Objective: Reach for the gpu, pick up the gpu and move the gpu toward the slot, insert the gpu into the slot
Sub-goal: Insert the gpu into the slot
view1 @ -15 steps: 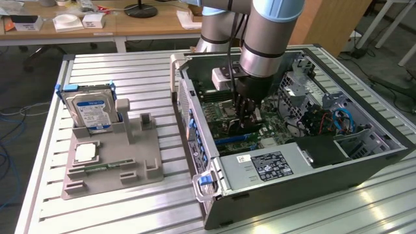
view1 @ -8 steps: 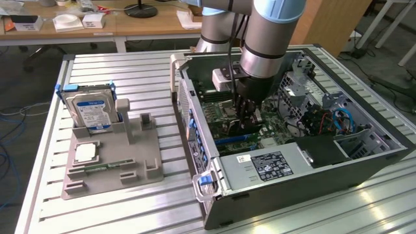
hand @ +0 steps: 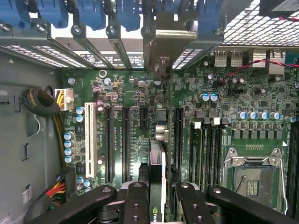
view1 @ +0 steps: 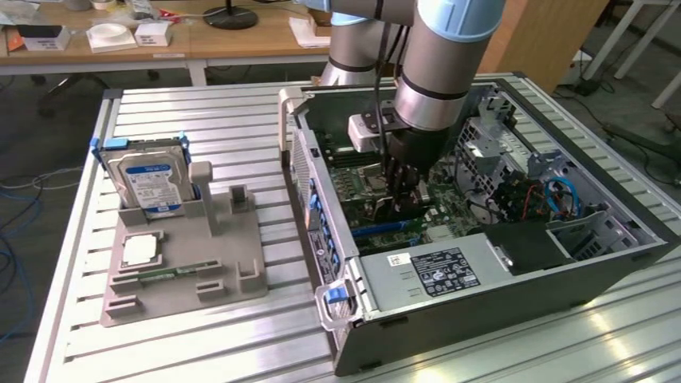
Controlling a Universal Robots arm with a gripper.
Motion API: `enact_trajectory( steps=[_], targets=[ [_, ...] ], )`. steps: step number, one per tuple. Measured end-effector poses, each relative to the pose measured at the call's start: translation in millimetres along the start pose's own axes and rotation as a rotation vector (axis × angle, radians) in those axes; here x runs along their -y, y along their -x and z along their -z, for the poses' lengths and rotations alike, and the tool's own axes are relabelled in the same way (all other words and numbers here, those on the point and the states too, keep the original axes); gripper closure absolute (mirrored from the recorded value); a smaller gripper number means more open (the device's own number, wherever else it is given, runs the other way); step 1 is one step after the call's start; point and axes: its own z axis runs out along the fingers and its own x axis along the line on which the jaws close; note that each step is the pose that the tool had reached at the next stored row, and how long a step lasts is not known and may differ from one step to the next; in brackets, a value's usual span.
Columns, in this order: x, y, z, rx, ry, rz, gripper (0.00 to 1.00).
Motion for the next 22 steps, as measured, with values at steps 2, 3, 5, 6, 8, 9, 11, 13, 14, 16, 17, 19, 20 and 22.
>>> enact_trajectory(
  steps=[2, 3, 5, 6, 8, 9, 11, 13, 14, 16, 17, 19, 20, 22],
  targets=[
    [-0.1, -0.1, -0.1, -0.0001, 0.0001, 0.000, 0.73],
    [-0.1, -0.1, -0.2, -0.0002, 0.0001, 0.000, 0.73],
    [-0.7, -0.1, -0.4, -0.0001, 0.0000, 0.000, 0.73],
    [-1.1, -0.1, -0.5, -0.0001, 0.0000, 0.000, 0.73],
    [-1.8, -0.1, -0.7, 0.0000, -0.0001, 0.000, 0.73],
    [-2.0, -0.1, -0.8, 0.0000, -0.0001, 0.000, 0.73],
    [-2.2, -0.1, -1.3, 0.0000, -0.0001, 0.000, 0.73],
    [-2.8, -0.1, -2.3, 0.0000, -0.0006, 0.000, 0.73],
    [-2.8, -0.1, -2.8, -0.0001, -0.0010, 0.000, 0.73],
    [-2.8, -0.2, -3.5, -0.0002, -0.0013, 0.000, 0.73],
    [-2.8, -0.2, -3.5, -0.0004, -0.0013, 0.000, 0.73],
    [-2.8, -0.1, -3.9, 0.0000, -0.0015, 0.000, 0.73],
    [-2.9, -0.1, -4.3, 0.0000, -0.0016, 0.000, 0.73],
    [-2.9, -0.1, -5.1, 0.0001, -0.0016, 0.000, 0.73]
  ],
)
